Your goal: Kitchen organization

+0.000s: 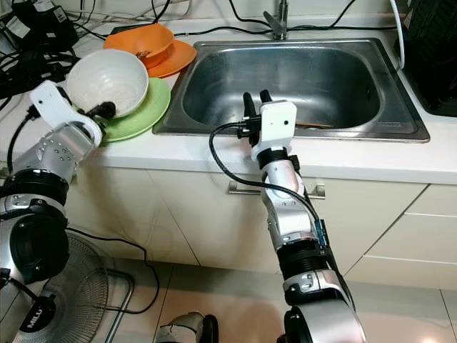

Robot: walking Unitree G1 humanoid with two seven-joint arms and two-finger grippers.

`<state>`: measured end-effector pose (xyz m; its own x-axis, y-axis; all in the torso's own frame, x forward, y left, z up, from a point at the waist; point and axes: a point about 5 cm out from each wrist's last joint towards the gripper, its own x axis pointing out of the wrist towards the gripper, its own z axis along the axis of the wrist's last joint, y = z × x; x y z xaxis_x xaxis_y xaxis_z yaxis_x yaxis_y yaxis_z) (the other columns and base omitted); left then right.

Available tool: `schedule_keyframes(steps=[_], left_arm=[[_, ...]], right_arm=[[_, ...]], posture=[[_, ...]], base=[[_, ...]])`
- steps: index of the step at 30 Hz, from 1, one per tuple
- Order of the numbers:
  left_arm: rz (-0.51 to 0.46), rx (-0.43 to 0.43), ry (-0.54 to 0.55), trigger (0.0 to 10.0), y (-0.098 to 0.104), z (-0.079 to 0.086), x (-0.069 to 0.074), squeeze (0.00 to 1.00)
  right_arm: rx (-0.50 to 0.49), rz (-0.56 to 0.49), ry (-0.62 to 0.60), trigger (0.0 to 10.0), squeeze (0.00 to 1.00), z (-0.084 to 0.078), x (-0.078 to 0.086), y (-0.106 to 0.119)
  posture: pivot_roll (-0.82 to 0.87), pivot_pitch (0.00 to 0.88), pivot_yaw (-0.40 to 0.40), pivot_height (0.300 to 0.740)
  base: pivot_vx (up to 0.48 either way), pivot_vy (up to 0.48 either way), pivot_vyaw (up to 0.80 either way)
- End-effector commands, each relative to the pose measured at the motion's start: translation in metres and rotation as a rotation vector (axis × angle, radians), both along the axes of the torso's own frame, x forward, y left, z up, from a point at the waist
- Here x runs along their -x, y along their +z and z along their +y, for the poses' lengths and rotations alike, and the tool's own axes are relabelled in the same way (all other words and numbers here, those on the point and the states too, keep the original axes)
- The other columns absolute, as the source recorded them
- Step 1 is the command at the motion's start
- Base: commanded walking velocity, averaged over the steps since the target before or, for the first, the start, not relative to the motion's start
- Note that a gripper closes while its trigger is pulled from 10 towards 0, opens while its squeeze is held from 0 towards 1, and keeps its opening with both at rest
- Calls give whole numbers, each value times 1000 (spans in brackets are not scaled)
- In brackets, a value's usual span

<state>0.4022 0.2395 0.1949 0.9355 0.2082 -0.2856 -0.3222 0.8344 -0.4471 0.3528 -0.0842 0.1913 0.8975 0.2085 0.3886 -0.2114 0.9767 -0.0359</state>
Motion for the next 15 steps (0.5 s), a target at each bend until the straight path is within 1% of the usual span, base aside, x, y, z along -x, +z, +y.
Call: schedule_keyframes(steps=[1, 3, 4, 5, 6, 7, 8, 9, 15], left_arm=[[86, 15, -2, 10000, -20, -5, 4, 0], [79, 16, 5, 10000, -19, -5, 4, 0], [63, 15, 21, 6706, -17, -3, 3, 0], [52, 14, 31, 6706, -15, -2, 3, 0], [33, 23, 45, 4314, -13, -1, 3, 0], [14, 34, 60, 784, -12, 0, 3, 0], [14, 34, 60, 784, -12, 0, 3, 0], [13, 36, 75, 0, -12, 2, 3, 0], [17, 33, 115, 0, -12, 8, 5, 0]], right_arm=[[7, -10, 15, 10000, 0, 4, 2, 3], [7, -10, 14, 10000, 0, 3, 2, 3], [8, -10, 14, 10000, 0, 3, 3, 3], [8, -10, 13, 10000, 0, 3, 3, 3], [8, -9, 14, 10000, 0, 3, 3, 3], [8, -9, 14, 10000, 0, 3, 3, 3], [8, -9, 14, 10000, 0, 3, 3, 3], [8, -9, 15, 10000, 0, 4, 3, 3], [7, -4, 16, 10000, 0, 5, 2, 3]], posture=[[163, 74, 132, 740], [163, 73, 131, 740], [163, 70, 131, 740], [163, 69, 130, 740], [163, 69, 131, 740], [164, 68, 131, 740], [164, 68, 131, 740], [165, 67, 130, 740], [171, 70, 129, 740]], base=[[0, 0, 0], [0, 0, 0], [0, 0, 0], [0, 0, 0], [0, 0, 0], [0, 0, 0], [0, 0, 0], [0, 0, 0], [0, 0, 0]])
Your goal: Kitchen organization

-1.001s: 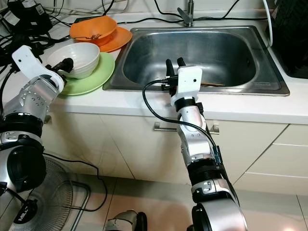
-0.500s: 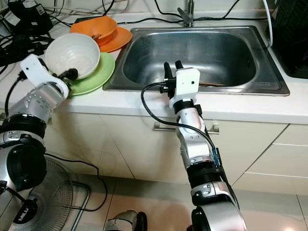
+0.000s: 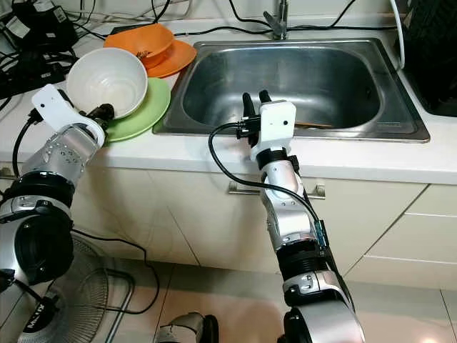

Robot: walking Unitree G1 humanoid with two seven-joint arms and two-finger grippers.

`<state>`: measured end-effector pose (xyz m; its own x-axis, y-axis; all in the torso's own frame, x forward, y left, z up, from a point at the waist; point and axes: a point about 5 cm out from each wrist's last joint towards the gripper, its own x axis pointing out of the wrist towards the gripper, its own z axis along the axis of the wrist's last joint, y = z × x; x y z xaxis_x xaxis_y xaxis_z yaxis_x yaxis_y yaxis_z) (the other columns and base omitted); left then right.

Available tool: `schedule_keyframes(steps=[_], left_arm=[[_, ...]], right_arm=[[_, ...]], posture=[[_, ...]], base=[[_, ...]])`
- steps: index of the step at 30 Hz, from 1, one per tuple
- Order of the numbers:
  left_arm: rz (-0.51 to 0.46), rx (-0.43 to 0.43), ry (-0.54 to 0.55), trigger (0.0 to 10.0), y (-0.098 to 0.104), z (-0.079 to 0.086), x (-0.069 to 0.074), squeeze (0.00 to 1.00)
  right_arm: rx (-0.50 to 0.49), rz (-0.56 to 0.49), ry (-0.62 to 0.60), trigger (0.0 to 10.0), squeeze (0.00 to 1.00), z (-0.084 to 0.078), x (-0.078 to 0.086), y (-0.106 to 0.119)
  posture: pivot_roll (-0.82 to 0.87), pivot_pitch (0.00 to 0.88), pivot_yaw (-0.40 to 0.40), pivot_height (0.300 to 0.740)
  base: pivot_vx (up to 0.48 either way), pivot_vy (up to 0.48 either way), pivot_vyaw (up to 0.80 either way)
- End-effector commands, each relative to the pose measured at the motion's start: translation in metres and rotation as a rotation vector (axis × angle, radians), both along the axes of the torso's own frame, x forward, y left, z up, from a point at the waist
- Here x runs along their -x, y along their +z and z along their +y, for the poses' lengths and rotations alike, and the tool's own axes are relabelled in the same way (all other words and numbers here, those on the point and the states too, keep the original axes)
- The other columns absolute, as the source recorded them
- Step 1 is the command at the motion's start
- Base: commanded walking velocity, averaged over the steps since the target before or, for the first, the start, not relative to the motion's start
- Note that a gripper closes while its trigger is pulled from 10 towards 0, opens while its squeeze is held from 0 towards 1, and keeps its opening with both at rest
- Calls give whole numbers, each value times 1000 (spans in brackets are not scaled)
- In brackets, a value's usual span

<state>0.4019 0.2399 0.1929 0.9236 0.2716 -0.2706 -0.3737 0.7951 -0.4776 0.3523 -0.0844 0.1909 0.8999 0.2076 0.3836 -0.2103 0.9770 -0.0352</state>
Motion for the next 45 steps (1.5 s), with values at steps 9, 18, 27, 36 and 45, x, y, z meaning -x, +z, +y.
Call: schedule_keyframes(steps=[9, 18, 27, 36, 45], left_arm=[[35, 13, 58, 0, -8, 9, 4, 0], [20, 30, 70, 0, -4, 10, 3, 0], [-6, 47, 90, 0, 4, 20, 4, 0], [-24, 58, 94, 0, 9, 22, 3, 0], [-40, 66, 87, 0, 12, 19, 2, 0]], right_arm=[[12, -4, 14, 10000, 0, 5, 2, 2], [20, 16, -3, 10000, 0, 3, 1, -1], [20, 16, -8, 10000, 0, 3, 0, 0], [21, 19, -11, 10000, 0, 3, 0, 0], [21, 25, -22, 10000, 0, 2, -1, -1]], posture=[[166, 70, 129, 740], [169, 76, 130, 740], [171, 76, 134, 740], [172, 71, 135, 740], [170, 68, 140, 740]], base=[[0, 0, 0], [0, 0, 0], [0, 0, 0], [0, 0, 0], [0, 0, 0]])
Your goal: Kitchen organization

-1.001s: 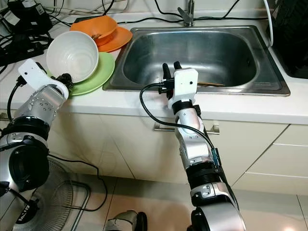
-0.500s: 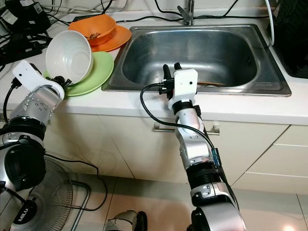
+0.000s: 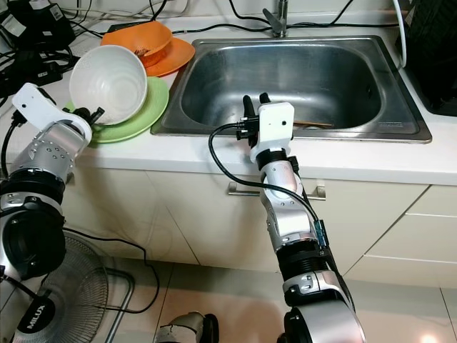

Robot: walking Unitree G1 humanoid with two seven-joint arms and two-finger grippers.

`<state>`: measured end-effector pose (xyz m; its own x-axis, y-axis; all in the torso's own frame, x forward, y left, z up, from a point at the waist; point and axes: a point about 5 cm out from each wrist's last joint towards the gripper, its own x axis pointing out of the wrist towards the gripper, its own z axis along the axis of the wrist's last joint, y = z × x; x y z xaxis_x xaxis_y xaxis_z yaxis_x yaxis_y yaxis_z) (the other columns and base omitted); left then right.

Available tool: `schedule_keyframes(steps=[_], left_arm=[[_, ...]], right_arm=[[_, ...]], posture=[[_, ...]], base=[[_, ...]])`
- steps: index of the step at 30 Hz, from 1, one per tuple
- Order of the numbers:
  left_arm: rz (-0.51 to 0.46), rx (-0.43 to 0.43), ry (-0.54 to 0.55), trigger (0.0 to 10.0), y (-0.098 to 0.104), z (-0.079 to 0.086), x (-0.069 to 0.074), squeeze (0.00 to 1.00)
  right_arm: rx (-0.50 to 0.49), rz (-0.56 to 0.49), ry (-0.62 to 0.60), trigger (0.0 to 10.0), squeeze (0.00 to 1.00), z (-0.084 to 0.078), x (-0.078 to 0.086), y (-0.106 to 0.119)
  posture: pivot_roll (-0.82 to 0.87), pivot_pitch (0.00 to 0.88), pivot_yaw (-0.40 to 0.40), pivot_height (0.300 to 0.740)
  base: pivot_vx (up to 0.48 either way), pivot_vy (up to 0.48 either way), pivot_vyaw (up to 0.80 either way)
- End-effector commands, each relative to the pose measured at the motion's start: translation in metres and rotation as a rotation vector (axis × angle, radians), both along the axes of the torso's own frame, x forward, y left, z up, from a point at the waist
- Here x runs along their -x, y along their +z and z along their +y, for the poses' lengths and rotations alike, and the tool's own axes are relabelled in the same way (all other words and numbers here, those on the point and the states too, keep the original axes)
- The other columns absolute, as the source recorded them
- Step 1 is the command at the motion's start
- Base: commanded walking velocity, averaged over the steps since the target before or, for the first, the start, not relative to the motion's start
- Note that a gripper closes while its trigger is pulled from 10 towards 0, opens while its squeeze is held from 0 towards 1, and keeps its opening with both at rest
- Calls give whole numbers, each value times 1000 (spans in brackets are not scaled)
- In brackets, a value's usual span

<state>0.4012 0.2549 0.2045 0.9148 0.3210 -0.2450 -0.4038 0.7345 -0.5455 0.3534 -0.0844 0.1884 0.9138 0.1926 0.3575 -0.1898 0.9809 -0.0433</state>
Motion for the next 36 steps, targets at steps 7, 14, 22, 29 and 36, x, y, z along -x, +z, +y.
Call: schedule_keyframes(steps=[7, 14, 22, 29, 36], left_arm=[[-97, -24, 9, 0, 13, 2, 0, 0], [-257, -24, -35, 0, 28, -4, 1, 0], [-409, -45, -49, 0, 40, -6, 9, 0], [-505, -97, -126, 10000, 48, -20, 13, 0], [-545, -150, -240, 10000, 46, -49, 16, 0]], right_arm=[[8, -1, -4, 10000, 0, 2, 0, 1], [6, -1, -7, 10000, 0, 2, -1, 2], [2, -5, -10, 10000, 0, 1, -1, 2], [3, -10, 1, 10000, 0, 4, -1, 4], [10, -27, -3, 10000, 271, 4, -2, 9]], posture=[[174, 68, 140, 740], [176, 70, 139, 740], [176, 64, 134, 740], [175, 59, 130, 740], [168, 50, 122, 740]], base=[[0, 0, 0], [0, 0, 0], [0, 0, 0], [0, 0, 0], [0, 0, 0]])
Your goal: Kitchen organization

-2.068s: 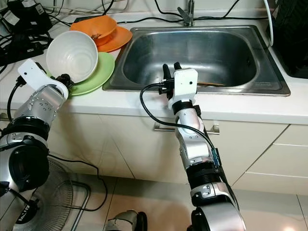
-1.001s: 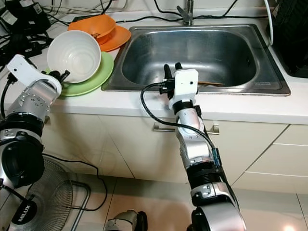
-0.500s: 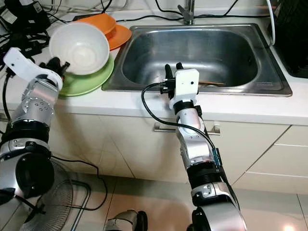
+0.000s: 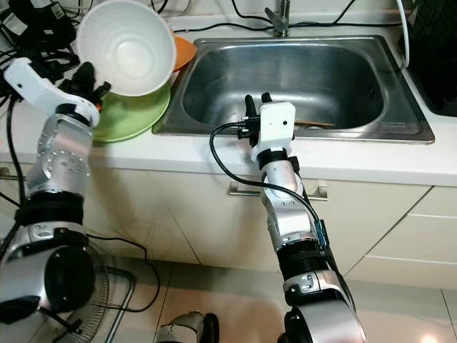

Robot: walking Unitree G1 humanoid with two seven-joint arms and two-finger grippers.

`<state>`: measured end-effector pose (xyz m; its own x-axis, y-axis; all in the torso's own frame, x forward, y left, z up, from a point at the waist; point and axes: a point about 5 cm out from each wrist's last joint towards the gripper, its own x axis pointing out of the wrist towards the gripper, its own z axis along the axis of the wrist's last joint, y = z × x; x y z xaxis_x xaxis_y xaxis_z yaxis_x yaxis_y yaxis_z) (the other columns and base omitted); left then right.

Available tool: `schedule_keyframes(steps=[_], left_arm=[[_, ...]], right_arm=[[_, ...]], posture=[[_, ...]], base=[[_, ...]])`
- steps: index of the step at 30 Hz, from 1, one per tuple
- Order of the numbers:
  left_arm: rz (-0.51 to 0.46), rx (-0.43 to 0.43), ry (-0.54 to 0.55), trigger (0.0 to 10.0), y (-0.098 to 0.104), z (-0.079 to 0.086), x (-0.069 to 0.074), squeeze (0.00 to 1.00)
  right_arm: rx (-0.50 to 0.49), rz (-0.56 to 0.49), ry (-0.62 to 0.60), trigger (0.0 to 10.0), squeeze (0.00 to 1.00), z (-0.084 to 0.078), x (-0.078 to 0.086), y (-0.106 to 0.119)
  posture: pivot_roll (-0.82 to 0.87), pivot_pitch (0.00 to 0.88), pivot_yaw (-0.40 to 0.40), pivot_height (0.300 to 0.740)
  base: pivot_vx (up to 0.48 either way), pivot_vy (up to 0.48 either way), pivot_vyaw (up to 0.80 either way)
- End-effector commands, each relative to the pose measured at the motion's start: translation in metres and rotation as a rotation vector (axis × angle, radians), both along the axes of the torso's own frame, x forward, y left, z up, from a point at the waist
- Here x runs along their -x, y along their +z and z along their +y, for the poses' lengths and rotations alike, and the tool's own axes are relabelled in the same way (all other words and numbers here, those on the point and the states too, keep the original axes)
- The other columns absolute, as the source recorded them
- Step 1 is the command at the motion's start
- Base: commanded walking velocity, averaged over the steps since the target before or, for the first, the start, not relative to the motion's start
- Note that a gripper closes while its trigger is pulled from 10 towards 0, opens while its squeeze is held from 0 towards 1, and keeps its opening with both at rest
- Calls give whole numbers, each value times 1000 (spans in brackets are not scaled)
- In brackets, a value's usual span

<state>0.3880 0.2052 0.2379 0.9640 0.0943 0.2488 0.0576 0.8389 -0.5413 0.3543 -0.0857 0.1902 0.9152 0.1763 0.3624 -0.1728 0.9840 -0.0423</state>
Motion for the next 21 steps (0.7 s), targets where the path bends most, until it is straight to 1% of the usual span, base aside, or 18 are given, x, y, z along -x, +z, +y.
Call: schedule_keyframes(steps=[1, 4, 6, 7, 10, 12, 20, 21], left_arm=[[-61, -36, -10, 10000, 11, -2, 3, 0], [-60, -46, -29, 10000, 9, -9, 4, 0], [-58, -51, -49, 10000, 6, -16, 4, 0], [-58, -51, -49, 10000, 6, -16, 4, 0], [-62, -91, -73, 10000, 6, -23, 4, 0], [-56, -115, -76, 10000, 5, -25, 4, 0], [-60, -135, -87, 10000, 6, -26, 4, 0], [-67, -139, -92, 10000, 7, -28, 4, 0]], right_arm=[[10, -25, 15, 10000, 1000, 6, -1, 8], [13, -35, 22, 10000, 1000, 6, -1, 11], [-20, -28, 26, 10000, 1000, 5, -2, 13], [-20, -28, 26, 10000, 1000, 5, -2, 13], [11, -19, 28, 10000, 1000, 5, -5, 15], [13, -21, 31, 10000, 1000, 6, -5, 16], [-26, -6, 65, 10000, 996, 9, -5, 19], [-62, 27, 80, 10000, 0, 11, -6, 17]], posture=[[166, 48, 121, 740], [163, 42, 117, 740], [161, 37, 115, 740], [161, 37, 115, 740], [155, 37, 113, 740], [155, 37, 113, 740], [151, 33, 112, 740], [154, 32, 110, 740]], base=[[0, 0, 0], [0, 0, 0], [0, 0, 0], [0, 0, 0], [0, 0, 0], [0, 0, 0], [0, 0, 0], [0, 0, 0]])
